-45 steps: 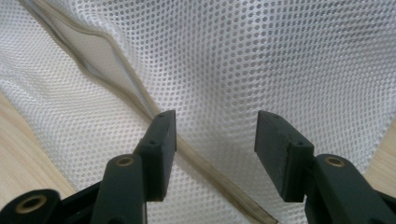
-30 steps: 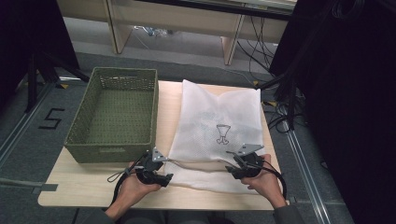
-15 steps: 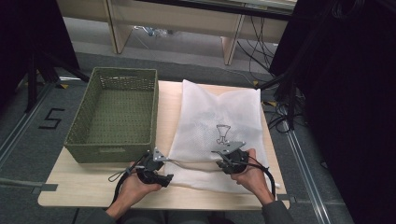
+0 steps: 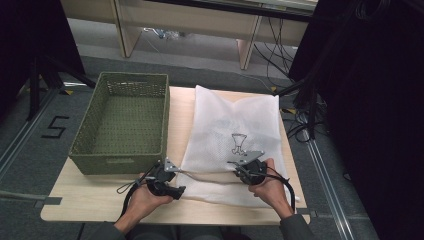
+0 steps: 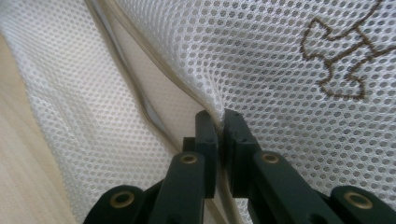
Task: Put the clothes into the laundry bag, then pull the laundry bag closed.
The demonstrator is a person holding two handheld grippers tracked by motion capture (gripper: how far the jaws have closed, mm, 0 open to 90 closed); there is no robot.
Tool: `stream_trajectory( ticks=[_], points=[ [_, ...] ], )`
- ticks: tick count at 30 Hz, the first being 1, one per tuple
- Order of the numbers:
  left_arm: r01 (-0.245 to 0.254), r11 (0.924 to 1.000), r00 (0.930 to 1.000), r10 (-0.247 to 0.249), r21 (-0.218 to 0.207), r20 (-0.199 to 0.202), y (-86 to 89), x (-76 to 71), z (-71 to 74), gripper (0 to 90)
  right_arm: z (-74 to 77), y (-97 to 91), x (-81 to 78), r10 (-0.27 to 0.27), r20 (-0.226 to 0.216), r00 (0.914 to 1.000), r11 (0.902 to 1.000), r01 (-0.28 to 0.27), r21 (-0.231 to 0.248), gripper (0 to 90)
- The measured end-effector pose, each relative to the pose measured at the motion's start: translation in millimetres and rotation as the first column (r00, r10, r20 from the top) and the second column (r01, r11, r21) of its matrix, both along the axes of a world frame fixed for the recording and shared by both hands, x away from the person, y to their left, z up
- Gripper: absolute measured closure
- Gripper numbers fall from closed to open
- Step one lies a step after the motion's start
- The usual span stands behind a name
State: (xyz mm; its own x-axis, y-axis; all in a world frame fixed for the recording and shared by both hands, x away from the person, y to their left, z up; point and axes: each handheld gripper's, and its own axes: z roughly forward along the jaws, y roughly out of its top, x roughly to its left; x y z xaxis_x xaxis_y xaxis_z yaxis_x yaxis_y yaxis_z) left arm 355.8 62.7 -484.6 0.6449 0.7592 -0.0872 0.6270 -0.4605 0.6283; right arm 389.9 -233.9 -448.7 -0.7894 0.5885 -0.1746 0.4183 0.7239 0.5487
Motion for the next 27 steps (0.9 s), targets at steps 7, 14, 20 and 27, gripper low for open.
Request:
stream_trajectory(
  ticks=[7, 14, 20, 27],
  points=[
    [0.021, 0.9998, 0.9996, -0.021, 0.001, -0.017, -5.9, -2.1, -3.7, 35.4, 11.7, -8.1, -6.8, -0.004, 0.028, 0.9996, 0.9993, 0.002, 0.038, 86.9],
    [0.035, 0.9993, 0.9992, -0.035, 0.011, -0.021, -13.7, -0.9, -7.9, 35.5, 21.1, -15.9, -9.1, -0.027, 0.049, 0.9984, 0.9968, 0.023, 0.077, 87.1],
    [0.049, 0.9987, 0.9987, -0.049, 0.010, -0.017, -21.0, -1.3, -10.0, 36.9, 24.4, -22.2, -9.0, -0.038, 0.052, 0.9979, 0.9934, 0.032, 0.110, 87.1],
    [0.023, 0.9995, 0.9992, -0.024, -0.022, -0.032, -18.4, 1.9, -12.1, 38.2, 27.7, -27.0, -9.7, -0.054, 0.056, 0.9970, 0.9912, 0.047, 0.124, 87.1]
  ],
)
